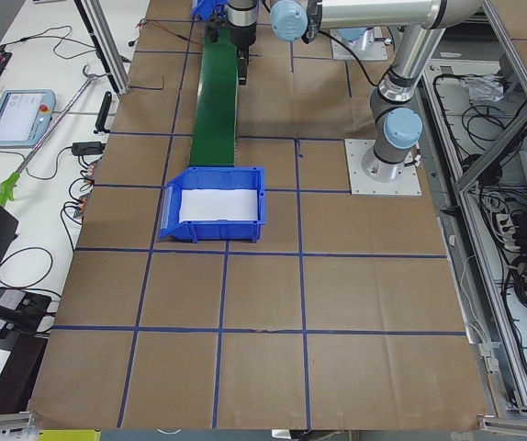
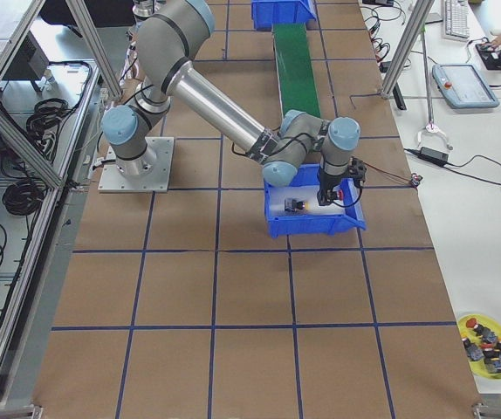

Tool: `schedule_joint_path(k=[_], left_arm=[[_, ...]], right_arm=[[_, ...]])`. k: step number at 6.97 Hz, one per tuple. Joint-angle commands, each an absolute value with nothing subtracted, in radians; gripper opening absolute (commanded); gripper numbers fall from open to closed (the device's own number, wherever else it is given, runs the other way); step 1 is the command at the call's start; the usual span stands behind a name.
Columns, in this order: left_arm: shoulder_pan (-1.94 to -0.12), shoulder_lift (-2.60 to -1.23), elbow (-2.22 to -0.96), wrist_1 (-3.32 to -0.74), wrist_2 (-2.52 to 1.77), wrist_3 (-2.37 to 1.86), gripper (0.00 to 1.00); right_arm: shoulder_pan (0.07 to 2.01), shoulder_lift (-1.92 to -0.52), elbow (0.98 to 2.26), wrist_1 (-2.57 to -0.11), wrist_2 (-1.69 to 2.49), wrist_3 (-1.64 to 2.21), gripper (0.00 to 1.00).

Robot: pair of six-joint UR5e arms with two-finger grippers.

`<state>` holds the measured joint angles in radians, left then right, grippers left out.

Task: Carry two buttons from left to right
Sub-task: 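Lower the red button into the bin and open the right gripper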

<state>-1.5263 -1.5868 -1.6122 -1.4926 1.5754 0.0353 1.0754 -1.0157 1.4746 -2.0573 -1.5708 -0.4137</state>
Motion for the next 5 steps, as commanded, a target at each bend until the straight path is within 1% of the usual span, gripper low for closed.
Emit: schedule_joint_path(k=[1,2,3,4,5], left_arm=[[-1.526,-1.586,-1.614,-1.493,1.575,0.035,1.0],[-1.526,-1.586,-1.614,-1.493,1.575,0.035,1.0],[-1.526,-1.586,-1.612,-1.493,1.575,0.035,1.0],[-1.526,-1.586,-1.614,-1.493,1.575,0.035,1.0],[-1.526,-1.586,-1.612,-1.493,1.575,0.035,1.0]], right_arm=[[1.075,-0.993,1.479,-2.059,-1.572,-0.414,0.06],[1.075,-0.977,1.47,-2.059,-1.572,-0.413,0.08],[1.075,-0.973,1.465,-2.063,-1.571,-0.414,0.21],[1.075,-0.979,1.479,-2.153,-1.568,-0.413,0.97],[1.075,-0.979,1.48,-2.16,-1.569,-0.413,0.99]])
